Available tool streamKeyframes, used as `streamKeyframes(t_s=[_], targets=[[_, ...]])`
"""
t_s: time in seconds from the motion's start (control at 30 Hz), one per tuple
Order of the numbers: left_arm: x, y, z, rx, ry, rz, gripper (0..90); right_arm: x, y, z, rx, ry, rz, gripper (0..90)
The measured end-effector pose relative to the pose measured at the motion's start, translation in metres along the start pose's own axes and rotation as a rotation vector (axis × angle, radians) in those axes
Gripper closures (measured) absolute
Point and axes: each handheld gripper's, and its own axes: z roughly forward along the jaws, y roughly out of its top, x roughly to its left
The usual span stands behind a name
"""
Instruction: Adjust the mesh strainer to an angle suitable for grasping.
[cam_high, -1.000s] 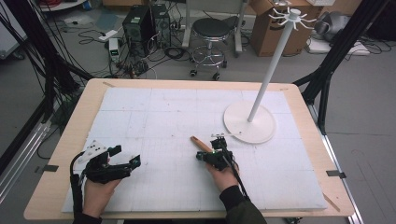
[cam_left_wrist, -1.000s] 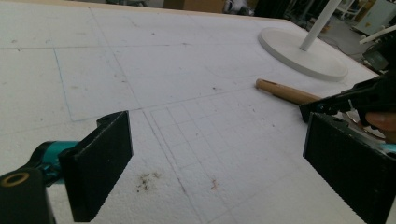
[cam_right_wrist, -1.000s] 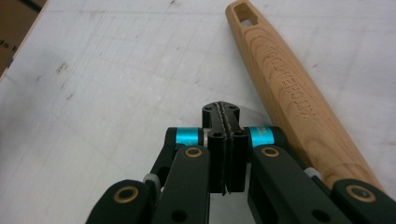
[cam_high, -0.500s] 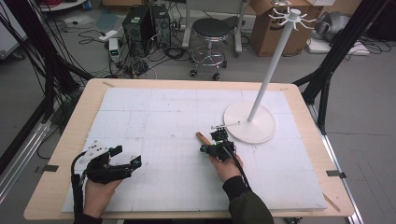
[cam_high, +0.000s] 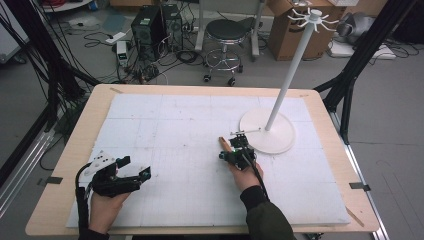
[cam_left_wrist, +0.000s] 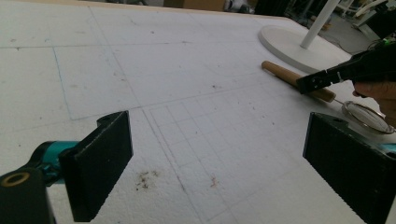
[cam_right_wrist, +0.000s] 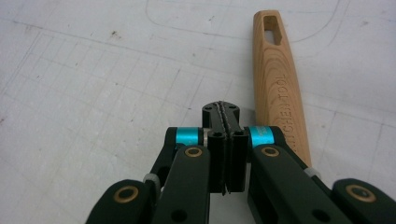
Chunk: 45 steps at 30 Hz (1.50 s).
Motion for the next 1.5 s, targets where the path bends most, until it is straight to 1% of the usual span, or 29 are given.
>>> streamKeyframes(t_s=[0.03, 0.13, 0.17, 0.2, 0.27, 0.3, 0.37, 0.4, 0.43, 0.5, 0.6, 0.63, 0.67, 0.73, 0.77, 0.97, 1.03, 1.07, 1.1, 1.17, 1.27, 1.5], targets=[[0.000, 0.000, 0.000, 0.000, -0.001, -0.001, 8.9, 0.000, 0.000, 0.000, 0.002, 0.000, 0.002, 90.0], [0.000, 0.000, 0.000, 0.001, 0.002, -0.003, 8.9, 0.003, -0.002, 0.002, 0.011, 0.008, -0.027, 89.6], [0.000, 0.000, 0.000, 0.000, 0.002, -0.005, 8.9, 0.003, -0.002, 0.001, 0.003, 0.011, -0.023, 87.0], [0.000, 0.000, 0.000, -0.001, 0.002, -0.007, 8.9, 0.003, -0.003, 0.000, -0.010, 0.031, -0.012, 84.1], [0.001, 0.000, 0.000, 0.000, 0.004, -0.003, 8.9, 0.002, -0.002, -0.004, -0.035, 0.061, -0.006, 74.1], [0.001, 0.000, 0.000, 0.002, 0.003, -0.004, 8.9, 0.003, -0.002, -0.007, -0.042, 0.065, -0.002, 71.3], [0.001, 0.000, 0.000, 0.005, 0.002, -0.001, 8.9, 0.004, -0.002, -0.010, -0.042, 0.056, -0.024, 67.2], [0.001, -0.001, 0.000, 0.007, 0.002, -0.001, 8.9, 0.004, -0.003, -0.011, -0.040, 0.057, -0.032, 63.9], [0.000, -0.001, 0.000, 0.005, 0.003, -0.003, 8.9, 0.004, -0.003, -0.011, -0.034, 0.063, -0.035, 62.6], [0.000, 0.000, 0.000, 0.005, 0.002, -0.002, 8.9, 0.003, -0.004, -0.012, -0.034, 0.070, -0.035, 60.3], [0.000, -0.001, 0.000, 0.006, 0.002, 0.000, 8.9, 0.002, -0.004, -0.015, -0.043, 0.097, -0.035, 51.0], [-0.001, -0.001, 0.000, 0.006, 0.002, -0.002, 8.9, 0.002, -0.004, -0.016, -0.045, 0.096, -0.035, 48.7], [-0.001, -0.001, 0.001, 0.006, 0.003, -0.004, 8.9, 0.001, -0.004, -0.017, -0.048, 0.102, -0.034, 48.2], [0.000, -0.001, 0.000, 0.005, 0.003, -0.004, 8.9, -0.001, -0.004, -0.020, -0.052, 0.130, -0.020, 44.8], [0.000, -0.001, 0.000, 0.006, 0.002, -0.004, 8.9, -0.002, -0.005, -0.022, -0.053, 0.140, -0.011, 43.5], [0.000, -0.001, 0.000, 0.009, 0.004, 0.000, 8.9, -0.009, -0.009, -0.035, -0.097, 0.186, 0.009, 37.3], [0.000, -0.002, 0.001, 0.010, 0.005, 0.001, 8.9, -0.012, -0.010, -0.037, -0.092, 0.198, 0.018, 34.0], [0.000, -0.002, 0.001, 0.011, 0.005, 0.002, 8.9, -0.014, -0.010, -0.038, -0.095, 0.201, 0.022, 33.7], [0.001, -0.002, 0.001, 0.012, 0.005, 0.004, 8.9, -0.016, -0.010, -0.039, -0.097, 0.201, 0.022, 33.4], [0.002, -0.002, 0.001, 0.013, 0.009, 0.003, 8.9, -0.019, -0.011, -0.042, -0.103, 0.209, 0.039, 33.0], [0.002, -0.003, 0.002, 0.016, 0.009, 0.000, 8.9, -0.025, -0.011, -0.046, -0.112, 0.210, 0.051, 33.0], [0.001, -0.003, 0.002, 0.018, 0.008, 0.005, 8.9, -0.035, -0.012, -0.048, -0.102, 0.207, 0.075, 33.5]])
